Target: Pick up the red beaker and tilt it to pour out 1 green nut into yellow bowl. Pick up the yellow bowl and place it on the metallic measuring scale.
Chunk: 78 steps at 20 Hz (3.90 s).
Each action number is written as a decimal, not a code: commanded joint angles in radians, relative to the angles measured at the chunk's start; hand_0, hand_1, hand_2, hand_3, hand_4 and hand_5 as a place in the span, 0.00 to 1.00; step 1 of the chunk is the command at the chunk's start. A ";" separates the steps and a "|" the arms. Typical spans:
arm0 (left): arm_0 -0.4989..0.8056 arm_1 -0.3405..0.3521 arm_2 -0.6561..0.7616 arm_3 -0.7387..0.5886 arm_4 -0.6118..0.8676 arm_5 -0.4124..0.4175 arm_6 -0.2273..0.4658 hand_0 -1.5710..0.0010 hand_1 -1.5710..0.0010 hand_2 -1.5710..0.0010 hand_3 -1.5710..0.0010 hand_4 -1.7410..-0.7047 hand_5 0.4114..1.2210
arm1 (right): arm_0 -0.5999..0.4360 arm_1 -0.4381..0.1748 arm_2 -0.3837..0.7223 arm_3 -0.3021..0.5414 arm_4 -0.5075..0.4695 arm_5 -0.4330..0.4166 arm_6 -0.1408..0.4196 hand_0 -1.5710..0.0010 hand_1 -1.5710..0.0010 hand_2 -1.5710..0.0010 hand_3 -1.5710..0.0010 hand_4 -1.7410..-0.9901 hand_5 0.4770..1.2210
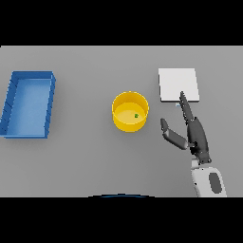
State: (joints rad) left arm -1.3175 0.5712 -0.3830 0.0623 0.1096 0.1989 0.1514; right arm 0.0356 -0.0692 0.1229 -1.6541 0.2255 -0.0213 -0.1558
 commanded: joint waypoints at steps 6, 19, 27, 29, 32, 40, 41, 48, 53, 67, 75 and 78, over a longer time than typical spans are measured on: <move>0.079 -0.040 0.054 0.077 0.094 0.051 -0.082 0.00 0.00 0.00 0.11 0.00 1.00 | 0.004 0.002 0.005 0.010 0.012 -0.005 -0.006 1.00 1.00 1.00 1.00 0.72 0.29; -0.287 -0.194 0.115 1.023 -0.064 -0.243 -0.650 0.36 0.44 0.47 0.55 0.78 0.35 | -0.008 0.006 0.003 0.012 0.007 -0.003 0.011 1.00 1.00 1.00 1.00 0.77 0.26; -0.316 -0.237 0.095 1.138 -0.121 -0.195 -0.755 0.89 0.91 0.91 0.92 0.98 0.29 | 0.007 -0.005 0.006 -0.003 0.007 0.006 0.002 1.00 1.00 1.00 1.00 0.77 0.28; -0.314 -0.238 0.100 1.138 -0.106 -0.173 -0.761 0.93 0.94 0.94 0.95 1.00 0.29 | 0.003 -0.006 0.007 -0.009 0.010 0.005 0.013 1.00 1.00 1.00 1.00 0.75 0.28; -0.317 -0.220 0.109 1.095 -0.089 -0.151 -0.761 0.96 0.97 0.97 0.98 0.99 0.31 | -0.009 -0.018 0.022 0.002 0.063 -0.011 0.048 1.00 1.00 1.00 1.00 0.77 0.27; -0.311 -0.183 0.154 1.021 -0.103 -0.142 -0.761 0.99 0.99 1.00 1.00 0.98 0.32 | -0.216 -0.234 0.186 0.051 0.316 0.168 0.086 1.00 1.00 1.00 1.00 0.70 0.30; -0.306 -0.179 0.162 1.015 -0.110 -0.139 -0.761 1.00 1.00 1.00 1.00 0.99 0.31 | -0.248 -0.250 0.227 0.056 0.357 0.196 0.075 1.00 1.00 1.00 1.00 0.69 0.30; -0.304 -0.162 0.226 1.007 -0.168 -0.112 -0.761 1.00 1.00 1.00 1.00 0.99 0.33 | -0.493 -0.348 0.410 0.194 0.563 0.333 -0.020 1.00 1.00 1.00 1.00 0.70 0.31; -0.302 -0.124 0.264 1.003 -0.207 -0.095 -0.761 1.00 1.00 1.00 1.00 0.98 0.34 | -0.597 -0.349 0.488 0.305 0.622 0.397 -0.062 1.00 1.00 1.00 1.00 0.69 0.31; -0.302 -0.010 0.422 1.001 -0.367 -0.030 -0.761 1.00 1.00 1.00 1.00 0.99 0.34 | -0.753 -0.272 0.598 0.540 0.695 0.487 -0.062 1.00 1.00 1.00 1.00 0.58 0.38; -0.304 0.062 0.516 1.020 -0.472 0.020 -0.761 1.00 1.00 1.00 1.00 0.99 0.35 | -0.762 -0.251 0.599 0.558 0.689 0.519 -0.069 0.33 0.36 0.45 0.63 0.25 0.81; -0.313 0.071 0.533 1.033 -0.489 0.038 -0.761 1.00 1.00 1.00 1.00 0.98 0.35 | -0.759 -0.259 0.599 0.555 0.681 0.507 -0.087 0.17 0.18 0.26 0.40 0.14 0.90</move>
State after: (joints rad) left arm -1.6309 0.6421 0.1502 1.0954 -0.3789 0.2365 -0.6100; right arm -0.7236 -0.3282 0.7214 -1.0995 0.9054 0.4859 -0.2438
